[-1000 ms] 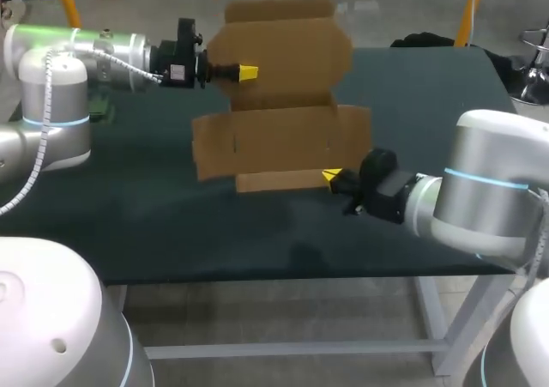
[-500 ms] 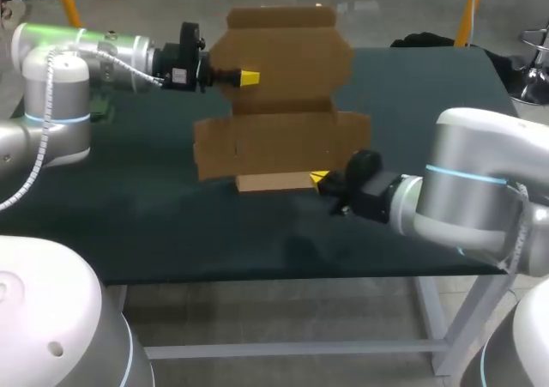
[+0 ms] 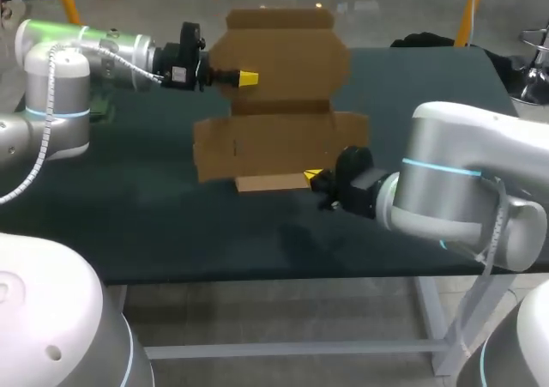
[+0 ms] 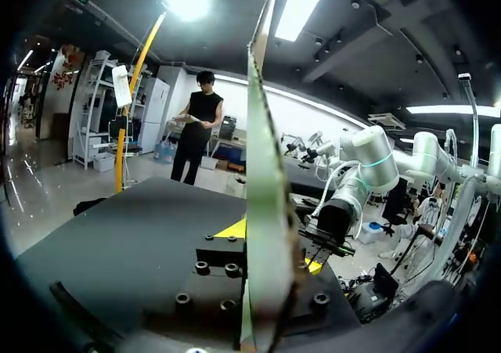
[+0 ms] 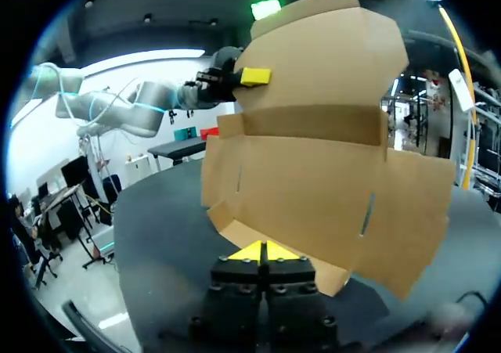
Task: Assemble the packaging by folding the flat box into shape, placing the metal phone stand inside, and closing the box properly
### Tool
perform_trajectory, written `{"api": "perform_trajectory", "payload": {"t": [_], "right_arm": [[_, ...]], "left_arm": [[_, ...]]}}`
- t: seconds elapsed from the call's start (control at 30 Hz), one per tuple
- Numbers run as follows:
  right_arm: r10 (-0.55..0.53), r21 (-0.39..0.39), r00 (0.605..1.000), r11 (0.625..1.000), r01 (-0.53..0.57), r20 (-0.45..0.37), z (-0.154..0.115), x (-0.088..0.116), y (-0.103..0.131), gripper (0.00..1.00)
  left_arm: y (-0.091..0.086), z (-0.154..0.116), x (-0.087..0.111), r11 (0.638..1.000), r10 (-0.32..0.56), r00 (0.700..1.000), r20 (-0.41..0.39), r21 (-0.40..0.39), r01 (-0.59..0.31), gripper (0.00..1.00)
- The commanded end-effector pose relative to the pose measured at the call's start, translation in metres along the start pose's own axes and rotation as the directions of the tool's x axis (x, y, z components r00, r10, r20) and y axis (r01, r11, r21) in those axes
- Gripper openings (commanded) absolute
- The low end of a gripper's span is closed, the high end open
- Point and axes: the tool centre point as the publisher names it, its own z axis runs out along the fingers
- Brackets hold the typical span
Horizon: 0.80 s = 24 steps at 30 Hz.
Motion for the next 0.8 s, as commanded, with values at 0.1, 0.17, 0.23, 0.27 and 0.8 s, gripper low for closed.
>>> {"api": "perform_trajectory", "payload": {"t": [0.1,0.17,0.23,0.27,0.8], "right_arm": [[0.002,-0.005,1.000,1.000,-0.002,0.025,0.008,0.003,0.000,0.00],[0.000,-0.015,1.000,1.000,0.000,0.028,0.017,0.004,0.000,0.00],[-0.005,-0.023,1.000,1.000,0.005,0.027,0.024,0.007,-0.001,0.00],[-0.006,-0.024,1.000,1.000,0.007,0.030,0.028,0.008,-0.001,0.00],[0.002,-0.027,0.997,1.000,0.001,0.075,0.064,0.018,-0.014,0.00]], "left_arm": [[0.001,-0.002,-0.003,1.000,-0.001,1.000,-0.016,-0.003,0.001,0.00],[0.001,-0.002,-0.003,1.000,-0.001,1.000,-0.016,-0.003,0.001,0.00],[0.001,-0.002,-0.003,1.000,-0.001,1.000,-0.016,-0.003,0.001,0.00],[0.001,-0.002,-0.003,1.000,-0.001,1.000,-0.016,-0.003,0.001,0.00],[0.001,-0.002,-0.003,1.000,-0.001,1.000,-0.016,-0.003,0.001,0.00]]}}
